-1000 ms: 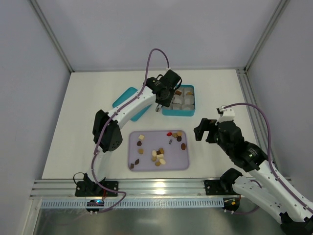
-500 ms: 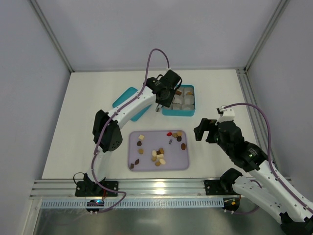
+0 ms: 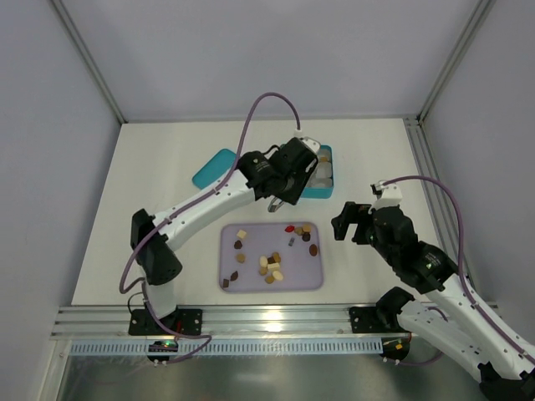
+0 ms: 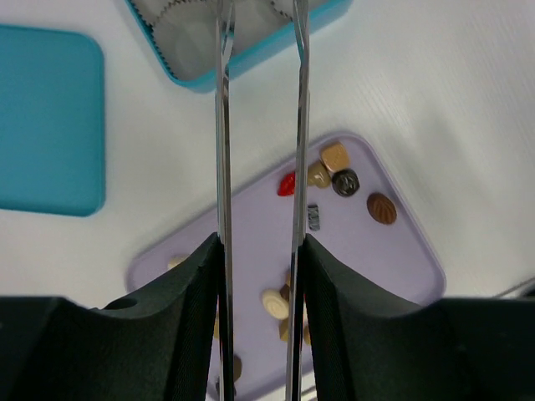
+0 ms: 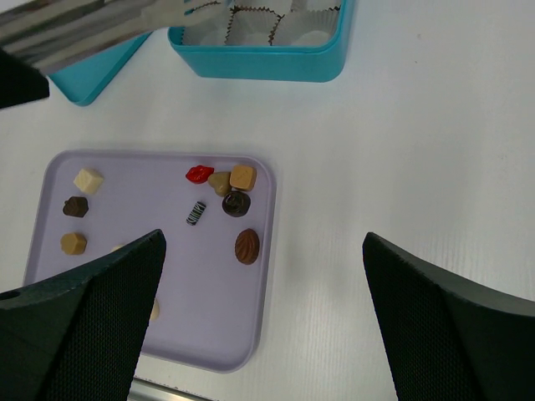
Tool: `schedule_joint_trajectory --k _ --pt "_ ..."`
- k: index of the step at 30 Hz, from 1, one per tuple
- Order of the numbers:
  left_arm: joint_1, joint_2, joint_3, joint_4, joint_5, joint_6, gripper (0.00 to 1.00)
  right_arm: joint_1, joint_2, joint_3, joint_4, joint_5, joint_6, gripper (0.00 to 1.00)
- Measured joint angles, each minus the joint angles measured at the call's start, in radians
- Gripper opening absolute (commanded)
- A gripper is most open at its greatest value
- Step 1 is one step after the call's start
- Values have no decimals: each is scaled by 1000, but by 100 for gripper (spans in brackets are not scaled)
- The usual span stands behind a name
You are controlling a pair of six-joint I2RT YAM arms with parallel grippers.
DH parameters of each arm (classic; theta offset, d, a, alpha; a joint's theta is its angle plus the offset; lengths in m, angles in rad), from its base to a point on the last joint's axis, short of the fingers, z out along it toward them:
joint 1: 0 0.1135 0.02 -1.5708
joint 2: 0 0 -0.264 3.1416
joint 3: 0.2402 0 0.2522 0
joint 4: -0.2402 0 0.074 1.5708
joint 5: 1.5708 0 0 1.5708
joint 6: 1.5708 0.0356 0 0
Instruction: Pack the chocolate
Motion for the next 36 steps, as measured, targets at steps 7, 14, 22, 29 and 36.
schedule_joint_trajectory --k 7,14,22,29,36 --pt "-140 -119 -195 -16 -8 -92 41 0 -18 0 -1 4 1 100" --pt "-269 -159 -304 -32 -21 -200 42 0 -36 0 -3 3 5 100" --pt "-340 -178 -374 -27 -28 -282 43 0 -49 0 -10 3 8 100" --pt "-370 -178 -396 -11 -26 -315 43 0 -51 0 -17 3 8 100" --pt "-380 -177 -415 4 -17 -327 43 0 -61 0 -24 3 8 100"
